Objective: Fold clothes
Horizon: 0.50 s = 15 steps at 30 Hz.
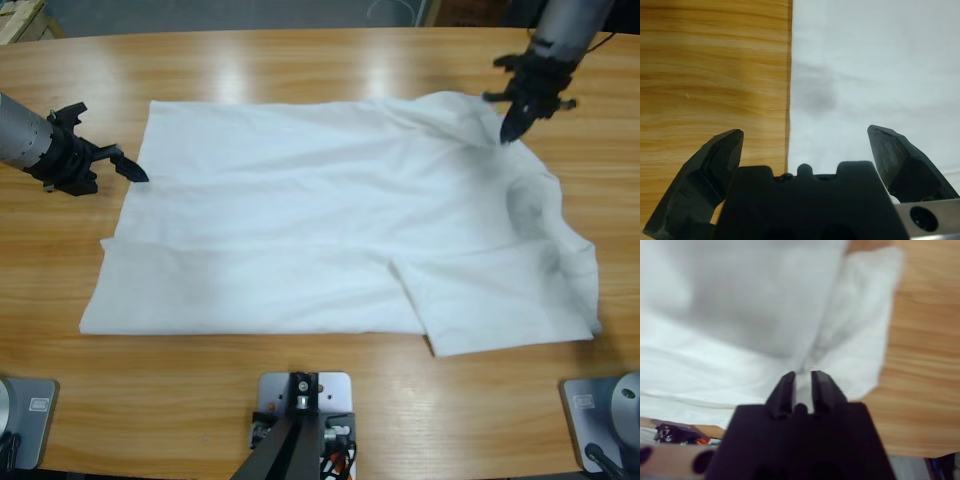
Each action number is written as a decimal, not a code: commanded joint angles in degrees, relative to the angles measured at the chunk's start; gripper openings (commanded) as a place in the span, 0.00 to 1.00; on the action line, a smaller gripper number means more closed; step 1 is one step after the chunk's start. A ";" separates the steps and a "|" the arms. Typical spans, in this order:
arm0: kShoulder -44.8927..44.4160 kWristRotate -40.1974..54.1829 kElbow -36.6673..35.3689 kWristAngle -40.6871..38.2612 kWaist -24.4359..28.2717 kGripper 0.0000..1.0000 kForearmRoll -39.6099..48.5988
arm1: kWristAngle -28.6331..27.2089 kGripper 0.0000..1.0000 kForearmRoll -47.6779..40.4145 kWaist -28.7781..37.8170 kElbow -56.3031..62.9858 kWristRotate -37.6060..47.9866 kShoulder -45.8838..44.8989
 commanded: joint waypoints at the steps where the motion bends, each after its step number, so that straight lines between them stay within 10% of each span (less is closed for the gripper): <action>1: -0.73 0.06 2.54 -0.55 -0.78 0.97 -0.64 | 1.64 1.00 1.72 -1.42 -10.09 0.87 -1.44; 15: 0.25 -0.02 3.13 -0.55 -1.88 0.97 -2.05 | 14.17 1.00 1.37 -7.54 -22.34 1.49 16.26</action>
